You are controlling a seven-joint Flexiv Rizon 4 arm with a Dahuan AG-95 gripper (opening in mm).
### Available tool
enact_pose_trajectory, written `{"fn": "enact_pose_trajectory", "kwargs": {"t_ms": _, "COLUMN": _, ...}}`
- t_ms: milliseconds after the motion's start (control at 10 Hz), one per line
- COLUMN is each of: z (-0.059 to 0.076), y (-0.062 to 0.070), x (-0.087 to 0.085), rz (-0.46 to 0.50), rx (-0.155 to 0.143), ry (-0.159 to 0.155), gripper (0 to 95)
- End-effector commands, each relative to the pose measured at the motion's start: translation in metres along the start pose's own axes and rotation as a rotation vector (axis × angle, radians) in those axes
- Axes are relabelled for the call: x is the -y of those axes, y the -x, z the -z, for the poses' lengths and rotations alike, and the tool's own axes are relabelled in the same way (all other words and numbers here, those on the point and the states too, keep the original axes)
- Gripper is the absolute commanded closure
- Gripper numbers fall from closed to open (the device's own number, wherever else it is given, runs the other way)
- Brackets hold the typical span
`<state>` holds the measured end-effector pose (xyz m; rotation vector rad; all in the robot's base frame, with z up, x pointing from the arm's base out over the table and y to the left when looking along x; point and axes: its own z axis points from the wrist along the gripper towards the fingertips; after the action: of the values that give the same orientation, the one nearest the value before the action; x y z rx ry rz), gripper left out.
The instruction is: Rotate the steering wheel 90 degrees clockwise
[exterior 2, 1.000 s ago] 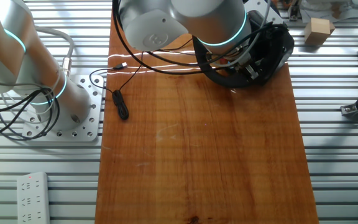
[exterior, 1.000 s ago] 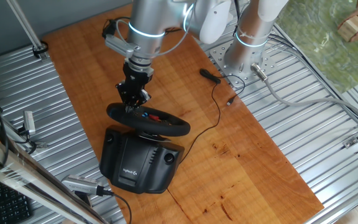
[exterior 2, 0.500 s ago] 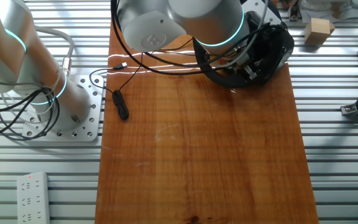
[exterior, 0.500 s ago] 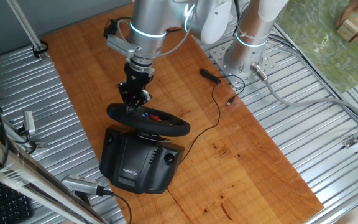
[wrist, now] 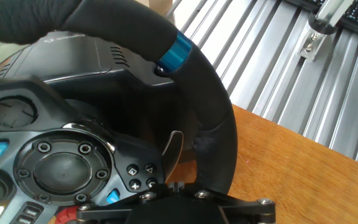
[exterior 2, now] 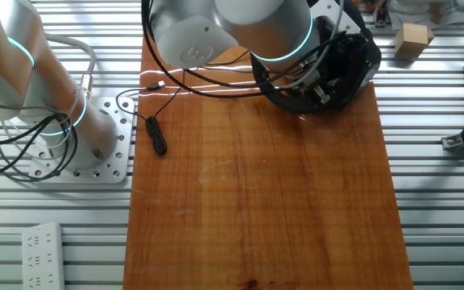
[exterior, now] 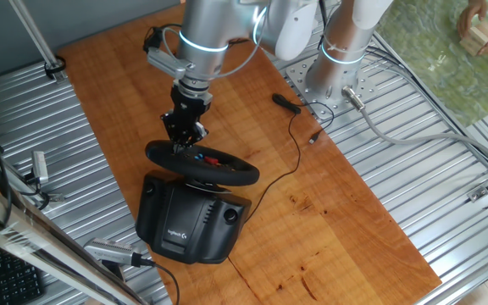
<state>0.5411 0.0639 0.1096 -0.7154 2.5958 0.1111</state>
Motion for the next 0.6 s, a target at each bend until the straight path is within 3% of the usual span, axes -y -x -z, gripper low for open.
{"fn": "enact_pose_trajectory", "kwargs": {"t_ms": 100, "z": 0.0001, "y": -0.0018, "x": -0.0011, "rz": -0.004, "rx": 0.003, "ry": 0.001, "gripper": 95.0}}
{"fn": "enact_pose_trajectory", "kwargs": {"t_ms": 600, "z": -0.0012, "y": -0.0067, "x": -0.0052, "rz": -0.004, "rx": 0.016, "ry": 0.008, "gripper": 95.0}}
